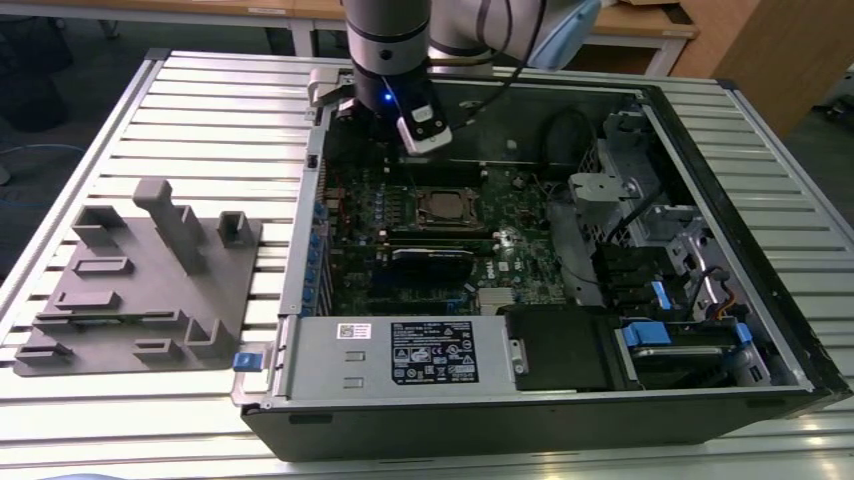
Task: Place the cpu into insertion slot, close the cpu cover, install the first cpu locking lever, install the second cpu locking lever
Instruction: 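Install the first cpu locking lever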
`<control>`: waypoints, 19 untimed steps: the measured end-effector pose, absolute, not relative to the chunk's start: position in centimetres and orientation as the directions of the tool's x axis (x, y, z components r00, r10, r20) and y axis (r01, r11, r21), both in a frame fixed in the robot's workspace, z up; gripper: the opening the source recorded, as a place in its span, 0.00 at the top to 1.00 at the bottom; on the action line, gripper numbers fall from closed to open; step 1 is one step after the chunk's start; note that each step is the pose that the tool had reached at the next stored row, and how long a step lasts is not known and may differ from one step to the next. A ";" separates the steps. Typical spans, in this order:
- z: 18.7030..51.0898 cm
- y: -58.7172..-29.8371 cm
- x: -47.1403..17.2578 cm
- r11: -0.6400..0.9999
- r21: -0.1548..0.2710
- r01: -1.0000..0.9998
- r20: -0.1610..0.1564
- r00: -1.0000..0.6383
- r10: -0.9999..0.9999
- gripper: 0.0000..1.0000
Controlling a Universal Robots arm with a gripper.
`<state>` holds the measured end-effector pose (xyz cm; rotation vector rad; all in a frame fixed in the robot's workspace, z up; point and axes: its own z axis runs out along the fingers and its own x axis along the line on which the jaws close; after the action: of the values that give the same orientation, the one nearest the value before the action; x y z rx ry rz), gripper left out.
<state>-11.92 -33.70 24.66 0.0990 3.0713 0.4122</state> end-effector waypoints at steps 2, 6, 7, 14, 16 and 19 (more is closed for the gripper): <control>24.7 -33.7 -11.6 0.963 0.265 0.058 -0.032 -0.997 0.069 0.89; 24.7 -33.7 -10.9 0.963 0.265 0.058 -0.032 -0.997 0.069 0.89; 24.7 -33.7 -10.7 0.963 0.265 0.058 -0.032 -0.997 0.069 0.89; 24.7 -33.7 -10.0 0.963 0.265 0.058 -0.032 -0.997 0.069 0.89; 24.7 -33.7 -9.9 0.963 0.265 0.058 -0.032 -0.997 0.069 0.89; 24.7 -33.7 -9.8 0.963 0.265 0.058 -0.032 -0.997 0.069 0.89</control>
<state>-9.84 -33.69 24.66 0.0991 3.0716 0.4122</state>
